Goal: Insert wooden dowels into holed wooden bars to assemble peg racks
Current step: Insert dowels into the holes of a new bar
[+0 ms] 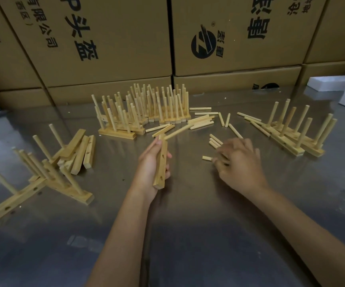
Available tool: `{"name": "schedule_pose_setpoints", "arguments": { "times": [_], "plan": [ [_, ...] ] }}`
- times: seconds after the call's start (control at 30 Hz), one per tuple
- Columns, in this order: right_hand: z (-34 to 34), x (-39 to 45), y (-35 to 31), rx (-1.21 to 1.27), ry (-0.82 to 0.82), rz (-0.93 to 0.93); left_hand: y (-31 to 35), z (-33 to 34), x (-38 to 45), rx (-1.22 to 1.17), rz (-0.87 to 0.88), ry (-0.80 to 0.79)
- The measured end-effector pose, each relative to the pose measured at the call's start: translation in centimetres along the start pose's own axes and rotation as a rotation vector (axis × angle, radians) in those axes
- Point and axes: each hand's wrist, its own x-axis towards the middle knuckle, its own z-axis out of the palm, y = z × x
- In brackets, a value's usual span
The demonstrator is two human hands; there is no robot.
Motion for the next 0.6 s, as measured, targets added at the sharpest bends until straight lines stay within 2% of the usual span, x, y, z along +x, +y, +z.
{"name": "schedule_pose_setpoints", "arguments": {
  "times": [0.1,0.17,0.27,0.4,0.6],
  "plan": [
    [0.4,0.3,-1.4,-0.127,-0.023,-0.051,-0.1,-0.3,0.3,-0.07,-0.028,-0.041],
    [0.2,0.1,-2.5,-0.024,0.03,-0.117,-0.1,-0.2,0.5,-0.096,-0.035,-0.046],
    [-0.6,-0.4,-4.8,0.28,0.05,-0.273,-0.1,-0.3,0.7,-0.12,-0.024,-0.026],
    [-0.8,0.3,-7.2,0.224,0.12,-0.382,-0.2,-0.3,0.8,-0.09,-0.031,-0.046],
    [0.9,0.4,-7.8,0.262,0.054,-0.44,-0.6,-0.1,0.6,-0.073,-0.023,-0.069]
  ]
}}
